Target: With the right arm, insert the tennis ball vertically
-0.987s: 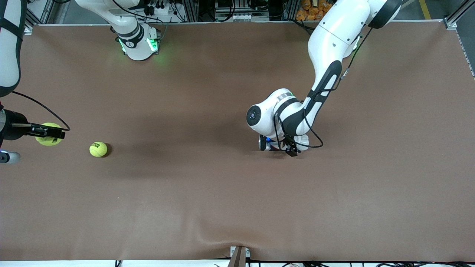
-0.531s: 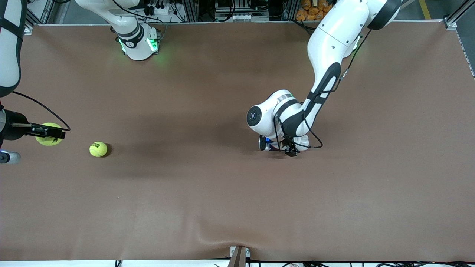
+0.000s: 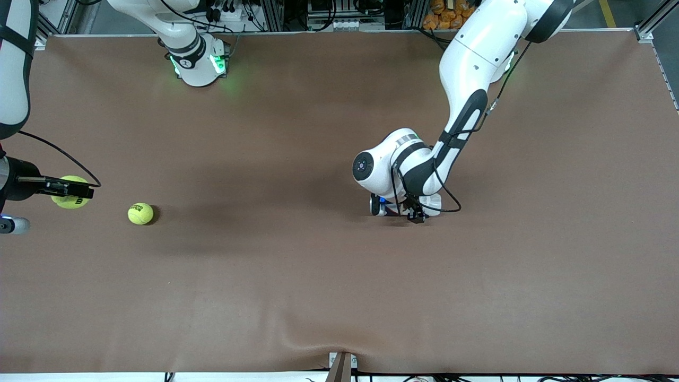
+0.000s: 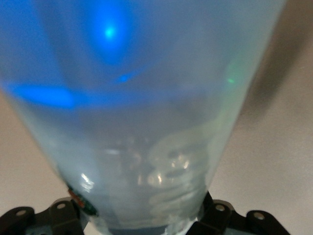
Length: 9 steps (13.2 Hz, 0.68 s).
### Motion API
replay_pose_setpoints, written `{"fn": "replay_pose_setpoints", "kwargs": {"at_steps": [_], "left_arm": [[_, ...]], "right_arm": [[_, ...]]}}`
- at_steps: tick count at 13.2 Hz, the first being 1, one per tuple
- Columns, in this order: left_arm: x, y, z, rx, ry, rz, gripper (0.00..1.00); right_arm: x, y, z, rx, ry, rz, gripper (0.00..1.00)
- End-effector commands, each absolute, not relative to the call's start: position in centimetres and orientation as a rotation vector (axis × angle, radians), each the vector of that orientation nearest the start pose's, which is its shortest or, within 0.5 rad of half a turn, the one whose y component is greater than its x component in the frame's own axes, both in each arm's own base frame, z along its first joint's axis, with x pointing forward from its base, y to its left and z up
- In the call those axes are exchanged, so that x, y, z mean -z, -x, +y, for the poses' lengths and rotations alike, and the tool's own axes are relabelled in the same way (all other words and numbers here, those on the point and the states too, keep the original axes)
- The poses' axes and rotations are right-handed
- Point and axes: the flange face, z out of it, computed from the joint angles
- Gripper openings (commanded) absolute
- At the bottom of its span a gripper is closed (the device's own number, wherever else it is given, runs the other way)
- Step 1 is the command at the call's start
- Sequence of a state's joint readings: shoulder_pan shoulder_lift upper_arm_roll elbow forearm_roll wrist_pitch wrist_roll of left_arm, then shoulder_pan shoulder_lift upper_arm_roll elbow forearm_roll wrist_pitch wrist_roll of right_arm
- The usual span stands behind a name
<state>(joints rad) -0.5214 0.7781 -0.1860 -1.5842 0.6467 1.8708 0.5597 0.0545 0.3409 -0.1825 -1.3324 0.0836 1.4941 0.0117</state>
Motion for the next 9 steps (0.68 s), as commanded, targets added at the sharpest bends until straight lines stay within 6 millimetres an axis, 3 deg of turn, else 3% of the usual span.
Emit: {"fn": "replay_pose_setpoints", "kwargs": {"at_steps": [1,9], "left_arm": [[-16.1,-53.3,-37.7,-0.532,1.838,1.873,0.83],[-17.2,-53.7,-37.9,-0.51,1.864,1.865,0.81]], "right_arm": [[-53.3,-64.0,-5.3,-0.267,3.084,0.207,0.0],[-53.3,-64.0,-5.3,-0.267,3.084,0.207,0.0]]}}
